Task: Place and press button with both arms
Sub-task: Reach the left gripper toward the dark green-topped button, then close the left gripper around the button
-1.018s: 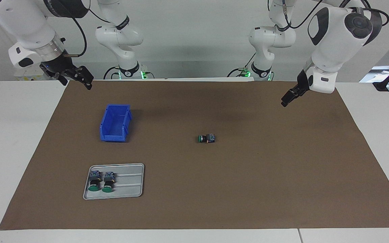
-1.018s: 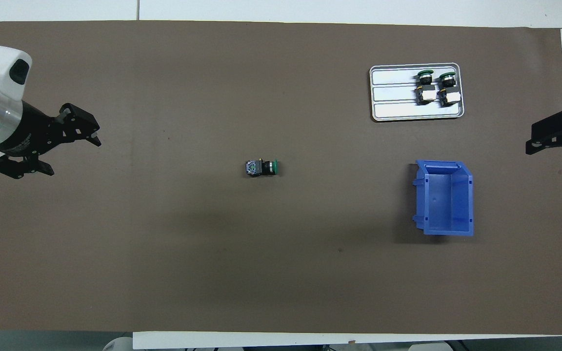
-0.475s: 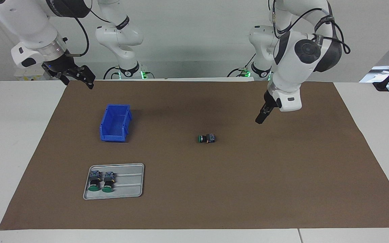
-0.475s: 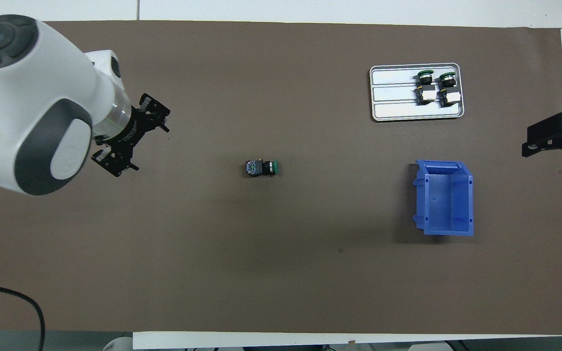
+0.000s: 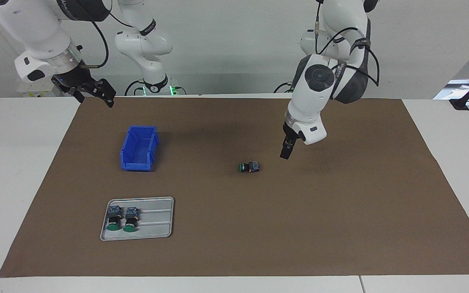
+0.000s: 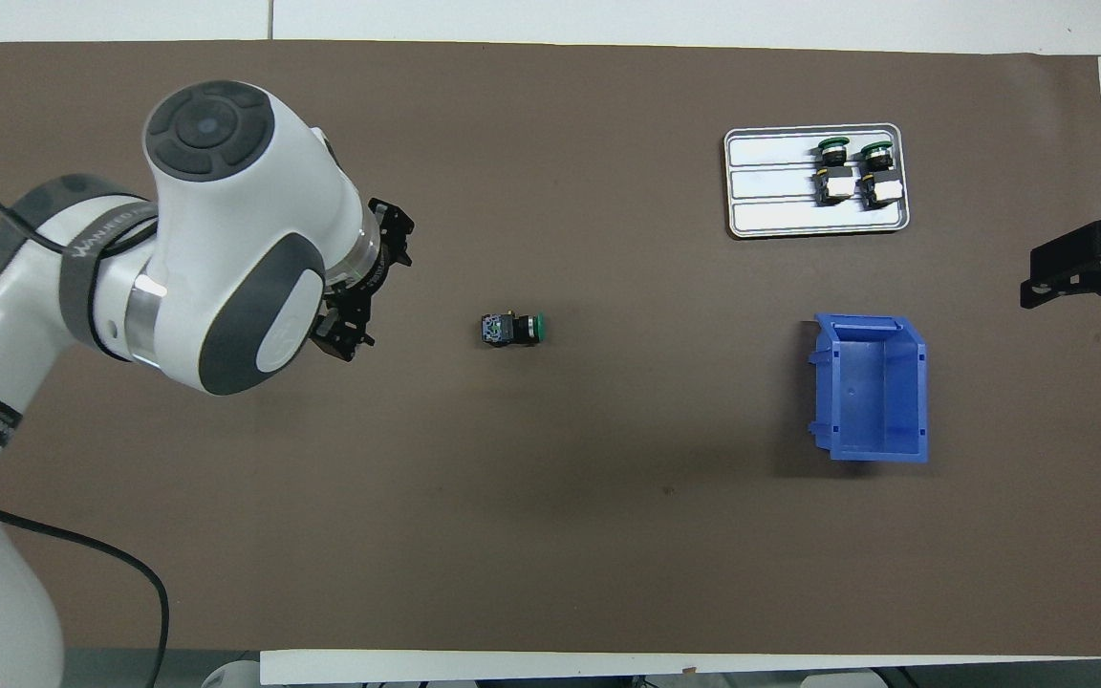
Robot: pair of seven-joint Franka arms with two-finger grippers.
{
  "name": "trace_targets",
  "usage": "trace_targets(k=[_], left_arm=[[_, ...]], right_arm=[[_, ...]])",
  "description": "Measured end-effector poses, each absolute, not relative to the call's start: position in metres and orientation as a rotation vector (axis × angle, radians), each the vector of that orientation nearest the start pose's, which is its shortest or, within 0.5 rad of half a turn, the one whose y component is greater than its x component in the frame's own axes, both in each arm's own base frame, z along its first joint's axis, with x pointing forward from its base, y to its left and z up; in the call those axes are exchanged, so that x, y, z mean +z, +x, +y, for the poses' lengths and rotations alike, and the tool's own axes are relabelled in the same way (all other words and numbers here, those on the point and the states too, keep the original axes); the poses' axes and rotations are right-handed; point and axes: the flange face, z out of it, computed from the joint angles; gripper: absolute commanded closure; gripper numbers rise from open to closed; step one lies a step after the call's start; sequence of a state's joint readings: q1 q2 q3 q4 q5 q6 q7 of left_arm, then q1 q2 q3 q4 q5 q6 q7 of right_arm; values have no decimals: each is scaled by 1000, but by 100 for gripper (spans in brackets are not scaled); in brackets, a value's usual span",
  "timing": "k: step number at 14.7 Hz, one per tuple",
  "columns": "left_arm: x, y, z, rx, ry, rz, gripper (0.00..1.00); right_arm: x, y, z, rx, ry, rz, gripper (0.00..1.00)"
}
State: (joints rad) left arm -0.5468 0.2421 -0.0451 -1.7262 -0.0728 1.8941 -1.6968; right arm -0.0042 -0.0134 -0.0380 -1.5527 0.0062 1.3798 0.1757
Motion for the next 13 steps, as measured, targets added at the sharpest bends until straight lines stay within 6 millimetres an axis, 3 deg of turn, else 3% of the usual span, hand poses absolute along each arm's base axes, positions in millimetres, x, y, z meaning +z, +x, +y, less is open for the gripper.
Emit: trace_targets(k=[6,13], left_arm=[[370,497,-414,144,-2483,-1866,0],[339,508,-430,137,-2395,-2008,0]], right_arm=[[625,529,-22,251,-3117,340,1],[625,529,-22,251,-3117,340,1]])
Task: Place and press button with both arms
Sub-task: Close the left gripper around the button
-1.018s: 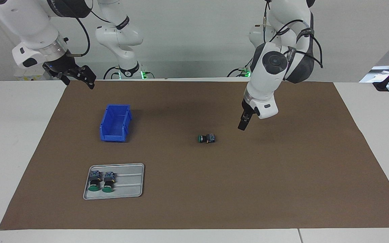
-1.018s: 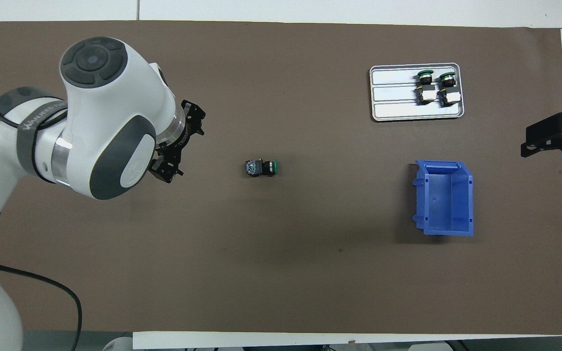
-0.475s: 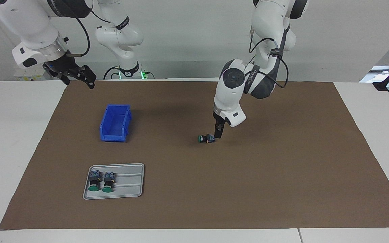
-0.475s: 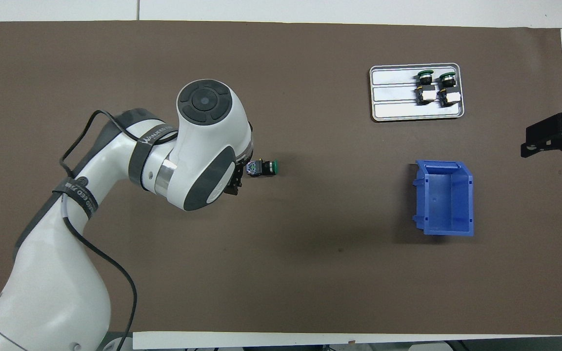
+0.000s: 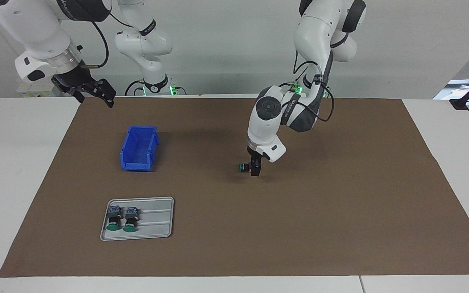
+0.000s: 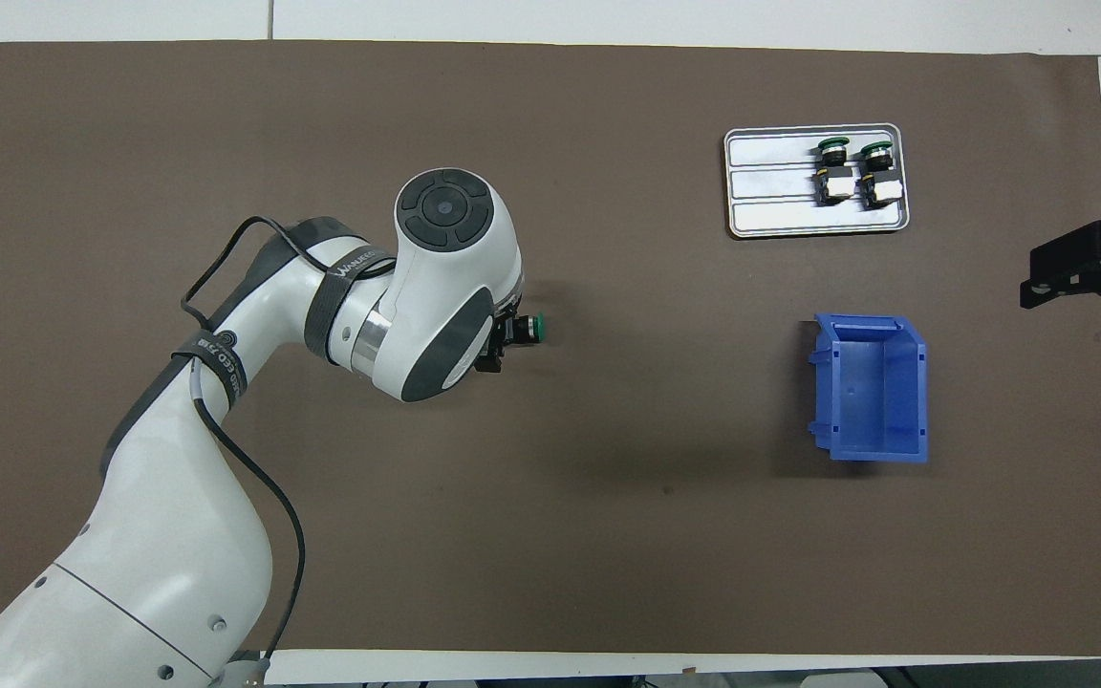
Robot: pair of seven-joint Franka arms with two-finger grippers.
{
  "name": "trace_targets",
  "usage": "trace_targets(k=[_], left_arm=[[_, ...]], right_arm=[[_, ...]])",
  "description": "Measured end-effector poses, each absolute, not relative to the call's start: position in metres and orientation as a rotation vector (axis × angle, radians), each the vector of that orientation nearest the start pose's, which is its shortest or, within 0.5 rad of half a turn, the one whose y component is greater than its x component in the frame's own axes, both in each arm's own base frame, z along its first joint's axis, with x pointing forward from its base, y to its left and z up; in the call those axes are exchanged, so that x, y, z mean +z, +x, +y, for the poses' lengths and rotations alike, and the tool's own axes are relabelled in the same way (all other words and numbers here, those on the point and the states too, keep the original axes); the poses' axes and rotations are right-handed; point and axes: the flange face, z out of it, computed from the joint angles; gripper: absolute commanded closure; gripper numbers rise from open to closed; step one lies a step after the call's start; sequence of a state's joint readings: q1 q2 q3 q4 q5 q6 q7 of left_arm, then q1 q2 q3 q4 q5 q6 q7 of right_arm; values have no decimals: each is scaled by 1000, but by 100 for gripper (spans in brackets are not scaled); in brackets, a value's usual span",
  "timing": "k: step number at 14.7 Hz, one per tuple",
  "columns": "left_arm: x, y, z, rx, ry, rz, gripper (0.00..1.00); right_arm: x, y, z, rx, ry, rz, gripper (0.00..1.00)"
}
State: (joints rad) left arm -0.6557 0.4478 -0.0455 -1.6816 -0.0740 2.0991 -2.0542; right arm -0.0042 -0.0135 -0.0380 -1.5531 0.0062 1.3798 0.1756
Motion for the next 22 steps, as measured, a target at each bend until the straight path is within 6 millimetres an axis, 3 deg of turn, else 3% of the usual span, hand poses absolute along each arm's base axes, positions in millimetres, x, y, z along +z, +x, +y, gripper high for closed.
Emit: trace_targets(k=[5,12,16,18,22], left_arm=[[327,500,-448,130,-2391,-2047,1],[305,501,-449,130,-2366,-2056,4],[300,499,-451,132,-2365,-2052,22],[300,499,-452,132,-2365,-2053,37],[300,499,-452,131,-2366,-2054,52]], right_arm=[[625,529,-22,251,-3117,340,1],[625,529,-22,251,-3117,340,1],[625,529,-22,251,-3117,340,1],[625,529,-22,251,-3117,340,1],[625,529,-22,251,-3117,340,1]])
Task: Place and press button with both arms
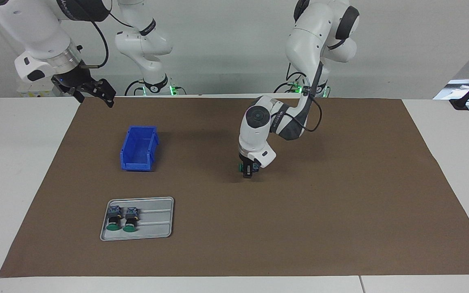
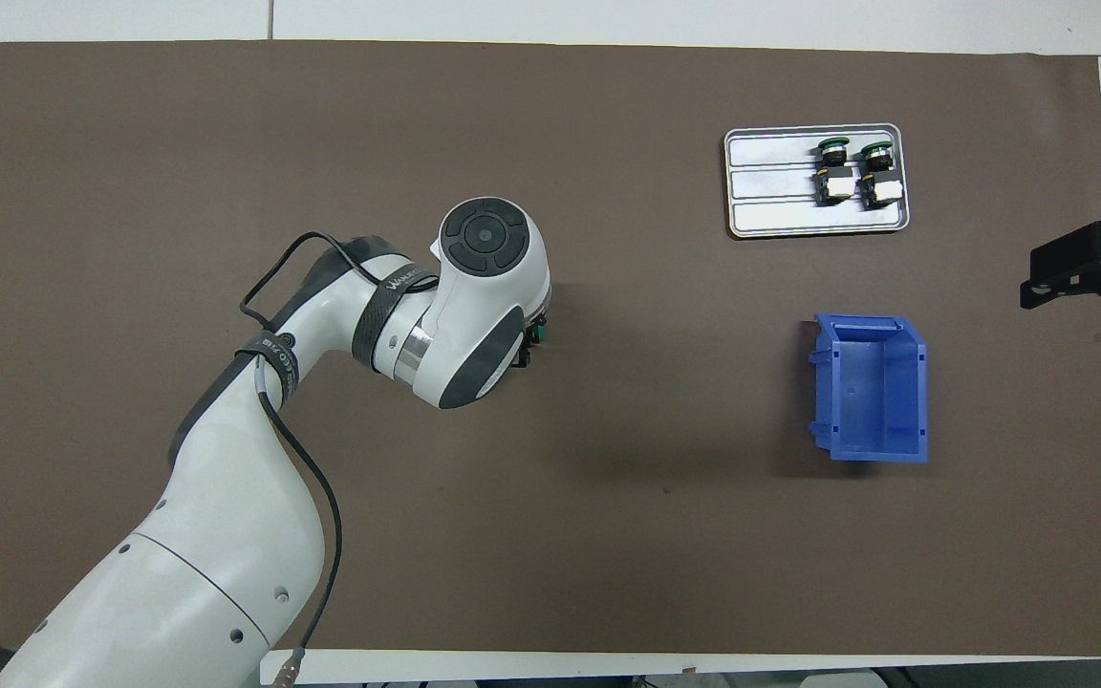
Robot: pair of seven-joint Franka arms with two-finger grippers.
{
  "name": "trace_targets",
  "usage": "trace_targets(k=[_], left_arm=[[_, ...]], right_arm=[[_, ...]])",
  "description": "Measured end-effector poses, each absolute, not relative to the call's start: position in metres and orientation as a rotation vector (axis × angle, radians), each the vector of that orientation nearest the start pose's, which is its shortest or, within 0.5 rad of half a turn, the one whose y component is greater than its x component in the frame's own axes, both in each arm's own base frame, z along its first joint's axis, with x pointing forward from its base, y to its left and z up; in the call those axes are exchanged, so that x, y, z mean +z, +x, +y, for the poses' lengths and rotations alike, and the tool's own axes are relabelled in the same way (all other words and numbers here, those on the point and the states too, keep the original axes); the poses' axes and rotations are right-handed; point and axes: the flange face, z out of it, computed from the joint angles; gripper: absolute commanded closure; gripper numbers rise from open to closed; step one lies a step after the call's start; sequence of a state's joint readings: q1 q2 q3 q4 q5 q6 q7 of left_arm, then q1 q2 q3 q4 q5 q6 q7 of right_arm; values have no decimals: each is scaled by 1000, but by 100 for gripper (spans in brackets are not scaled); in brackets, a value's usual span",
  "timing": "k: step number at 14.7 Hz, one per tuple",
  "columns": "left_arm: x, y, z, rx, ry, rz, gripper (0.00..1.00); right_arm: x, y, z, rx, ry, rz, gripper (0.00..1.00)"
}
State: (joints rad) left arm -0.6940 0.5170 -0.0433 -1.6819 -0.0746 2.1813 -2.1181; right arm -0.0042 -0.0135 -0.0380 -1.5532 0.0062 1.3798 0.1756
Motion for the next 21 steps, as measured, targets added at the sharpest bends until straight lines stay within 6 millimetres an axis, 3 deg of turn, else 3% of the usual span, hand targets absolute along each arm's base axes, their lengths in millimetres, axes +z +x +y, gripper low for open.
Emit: trace_targets(k=[2,5,14,21], left_arm=[[300,498,-453,131,-2367,-2053,59],[300,498,-453,131,-2369,-2054,78],[313,508,-445,121,-2399,-2051,89],[352,541,-402,204,-2381,-2178,97]], right_arm=[[625,529,-22,251,-3117,340,1],[625,529,-22,251,-3117,340,1],[625,529,-22,251,-3117,340,1],[625,529,-22,251,-3117,340,1]])
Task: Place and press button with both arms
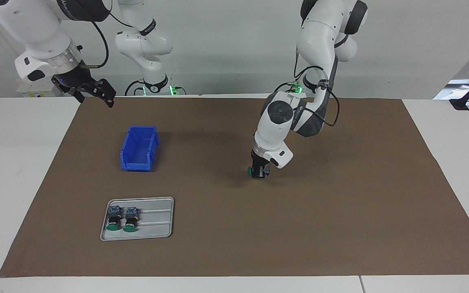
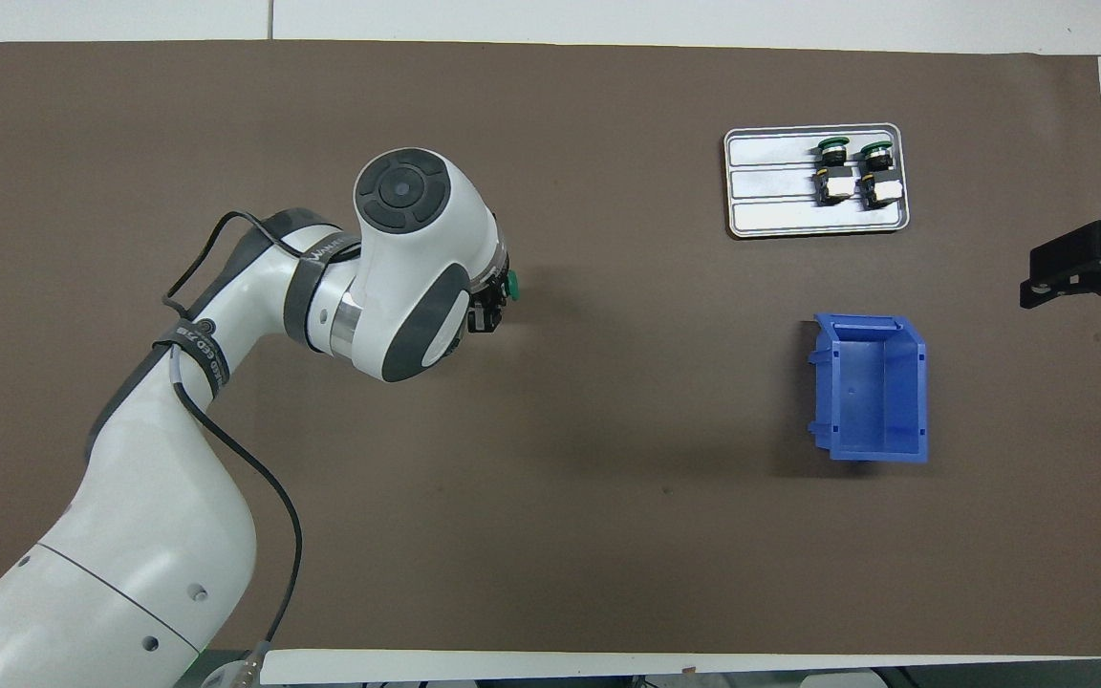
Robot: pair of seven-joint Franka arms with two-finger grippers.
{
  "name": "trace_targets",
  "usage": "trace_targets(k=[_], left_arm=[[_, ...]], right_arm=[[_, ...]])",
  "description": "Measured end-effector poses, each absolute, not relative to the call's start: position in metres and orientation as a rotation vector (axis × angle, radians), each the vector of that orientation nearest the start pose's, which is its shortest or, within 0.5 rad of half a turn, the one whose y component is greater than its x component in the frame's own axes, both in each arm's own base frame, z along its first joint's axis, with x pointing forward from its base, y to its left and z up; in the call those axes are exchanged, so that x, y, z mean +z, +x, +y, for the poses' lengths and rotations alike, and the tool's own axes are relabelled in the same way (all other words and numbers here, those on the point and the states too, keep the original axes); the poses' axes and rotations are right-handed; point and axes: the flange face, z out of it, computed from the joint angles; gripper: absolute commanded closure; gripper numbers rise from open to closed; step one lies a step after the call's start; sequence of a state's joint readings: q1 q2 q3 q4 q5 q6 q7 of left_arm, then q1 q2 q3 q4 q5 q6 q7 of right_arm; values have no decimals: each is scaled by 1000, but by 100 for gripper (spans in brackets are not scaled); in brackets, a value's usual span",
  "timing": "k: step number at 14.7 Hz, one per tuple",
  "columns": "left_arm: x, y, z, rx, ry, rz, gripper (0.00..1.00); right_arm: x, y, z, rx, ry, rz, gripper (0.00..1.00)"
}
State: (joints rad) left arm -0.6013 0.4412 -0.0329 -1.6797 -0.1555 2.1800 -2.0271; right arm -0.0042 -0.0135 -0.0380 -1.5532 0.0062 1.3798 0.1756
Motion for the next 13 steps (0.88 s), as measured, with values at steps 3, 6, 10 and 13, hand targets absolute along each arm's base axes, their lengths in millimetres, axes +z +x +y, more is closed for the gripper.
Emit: trace_targets(k=[3,6,10,13], left_arm=[[362,544,-395,228,-2408,-2174,98],[368,540,-387,324,-2471,-2129,99],[362,534,-362,597,-2607,-2037,99],[353,538,-335,797,-2638,-2107,98]], right_arm=[[625,529,-22,251,-3117,340,1],[625,529,-22,251,-3117,340,1],[625,529,-22,251,-3117,340,1],[625,529,-22,251,-3117,340,1]])
